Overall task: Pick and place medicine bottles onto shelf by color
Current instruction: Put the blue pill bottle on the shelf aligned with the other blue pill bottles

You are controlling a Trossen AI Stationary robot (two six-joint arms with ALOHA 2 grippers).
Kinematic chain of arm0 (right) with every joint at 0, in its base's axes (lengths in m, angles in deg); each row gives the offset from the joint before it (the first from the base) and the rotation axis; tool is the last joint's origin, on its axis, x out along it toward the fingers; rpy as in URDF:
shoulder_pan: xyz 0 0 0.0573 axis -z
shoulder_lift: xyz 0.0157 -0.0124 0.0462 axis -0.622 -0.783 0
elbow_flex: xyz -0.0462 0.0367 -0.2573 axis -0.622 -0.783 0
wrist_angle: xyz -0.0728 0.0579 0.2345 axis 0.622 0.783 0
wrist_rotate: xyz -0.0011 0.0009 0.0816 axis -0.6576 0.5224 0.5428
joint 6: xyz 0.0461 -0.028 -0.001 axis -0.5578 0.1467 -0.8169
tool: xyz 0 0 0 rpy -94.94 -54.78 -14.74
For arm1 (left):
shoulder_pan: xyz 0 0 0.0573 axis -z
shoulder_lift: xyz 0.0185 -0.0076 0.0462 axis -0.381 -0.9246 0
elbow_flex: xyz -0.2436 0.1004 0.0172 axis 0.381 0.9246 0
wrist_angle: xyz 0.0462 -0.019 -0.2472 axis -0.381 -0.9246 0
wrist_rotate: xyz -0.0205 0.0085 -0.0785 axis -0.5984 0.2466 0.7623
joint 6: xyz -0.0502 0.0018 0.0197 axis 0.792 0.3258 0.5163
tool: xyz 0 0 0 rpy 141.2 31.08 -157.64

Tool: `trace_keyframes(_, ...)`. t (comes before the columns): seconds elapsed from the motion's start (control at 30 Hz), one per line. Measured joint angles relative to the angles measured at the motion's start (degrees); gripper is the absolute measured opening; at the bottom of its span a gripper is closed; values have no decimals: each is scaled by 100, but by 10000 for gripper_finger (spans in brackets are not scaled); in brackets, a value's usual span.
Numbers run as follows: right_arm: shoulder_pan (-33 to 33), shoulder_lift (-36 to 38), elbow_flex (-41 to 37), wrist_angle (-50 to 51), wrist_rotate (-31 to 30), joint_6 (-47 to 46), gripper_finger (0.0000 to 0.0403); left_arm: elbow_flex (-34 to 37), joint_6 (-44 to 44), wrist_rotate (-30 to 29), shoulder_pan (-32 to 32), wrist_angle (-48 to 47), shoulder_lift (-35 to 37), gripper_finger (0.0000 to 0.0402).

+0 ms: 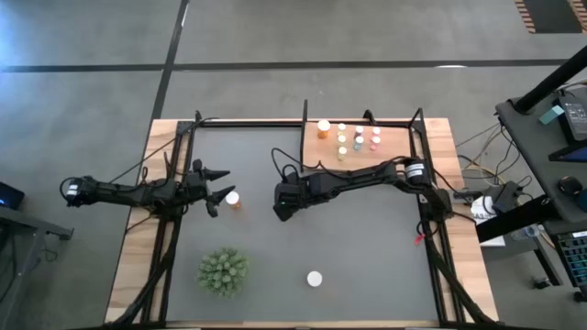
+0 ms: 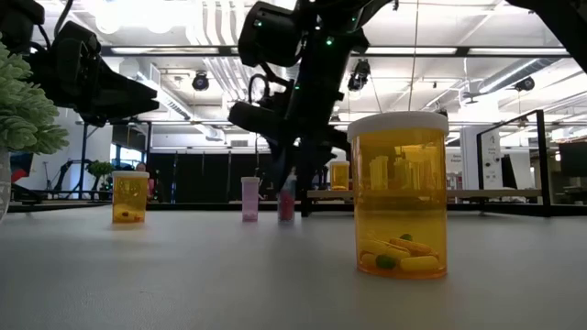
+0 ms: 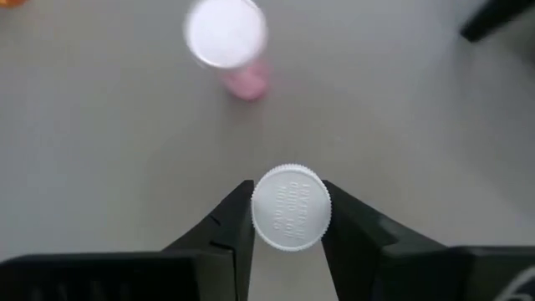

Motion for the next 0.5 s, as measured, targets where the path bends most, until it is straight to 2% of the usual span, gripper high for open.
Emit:
trace_keyframes(0.27,45,325,-29,623,14,-263,109,0,-1,0,0,0,0,238)
trace_keyframes(0.5,194,872,-642,648,10,-510,106,0,-1,0,-1,0,0,238)
